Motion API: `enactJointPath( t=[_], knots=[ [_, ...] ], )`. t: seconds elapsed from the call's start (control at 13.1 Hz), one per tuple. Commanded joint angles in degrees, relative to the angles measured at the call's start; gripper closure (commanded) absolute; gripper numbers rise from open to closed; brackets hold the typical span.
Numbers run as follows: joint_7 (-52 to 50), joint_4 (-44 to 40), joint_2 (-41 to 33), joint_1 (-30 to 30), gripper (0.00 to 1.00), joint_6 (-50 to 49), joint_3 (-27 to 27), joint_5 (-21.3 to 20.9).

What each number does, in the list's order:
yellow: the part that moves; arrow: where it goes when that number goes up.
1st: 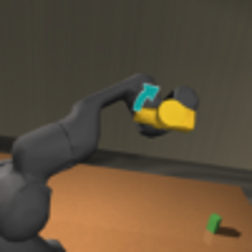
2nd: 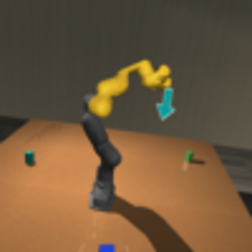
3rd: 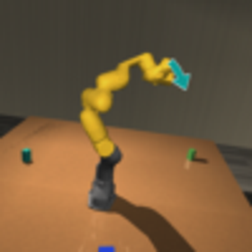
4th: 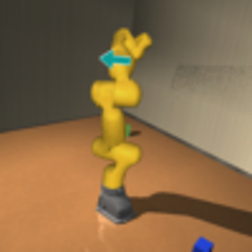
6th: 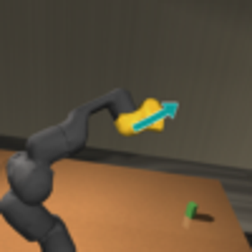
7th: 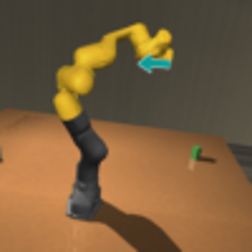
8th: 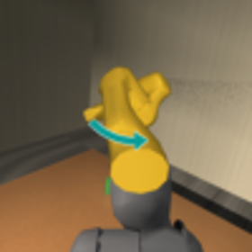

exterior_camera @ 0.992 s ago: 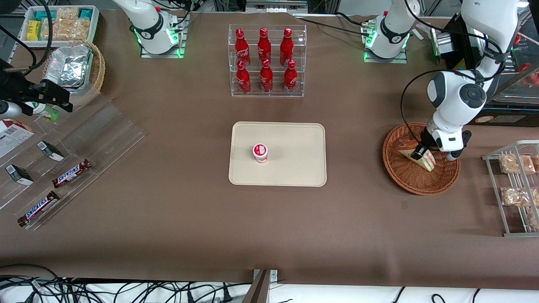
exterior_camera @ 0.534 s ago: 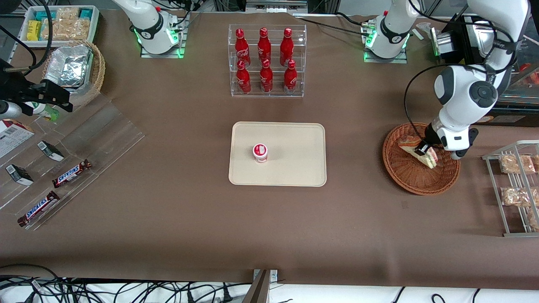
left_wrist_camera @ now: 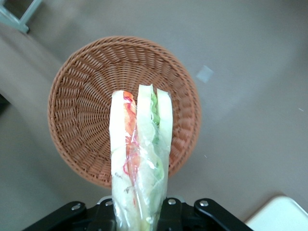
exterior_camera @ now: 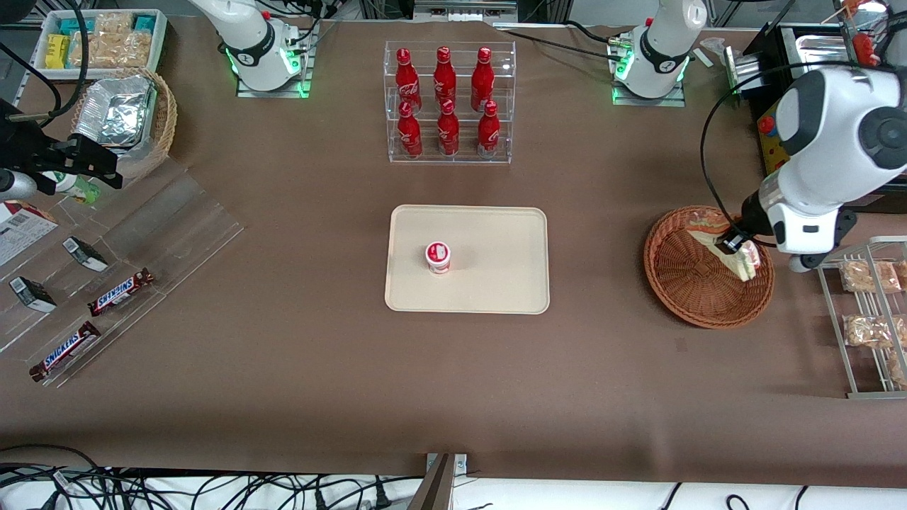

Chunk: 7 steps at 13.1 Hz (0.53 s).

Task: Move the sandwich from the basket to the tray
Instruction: 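Carry the sandwich with the left gripper over the cream tray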

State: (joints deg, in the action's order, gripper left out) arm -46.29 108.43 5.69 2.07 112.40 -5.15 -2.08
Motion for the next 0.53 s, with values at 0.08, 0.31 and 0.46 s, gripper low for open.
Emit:
enactJointPath(
  t=[0.08, 0.31, 0.46],
  knots=[
    [4.00, -10.33, 1.34, -0.05, 0.89, -9.19, -5.38, -0.03],
    [11.98, -11.58, 1.52, -0.13, 0.88, -10.18, -10.83, 1.98],
    [16.12, -11.58, 2.22, -0.22, 0.88, -9.92, -14.87, 1.99]
  ],
)
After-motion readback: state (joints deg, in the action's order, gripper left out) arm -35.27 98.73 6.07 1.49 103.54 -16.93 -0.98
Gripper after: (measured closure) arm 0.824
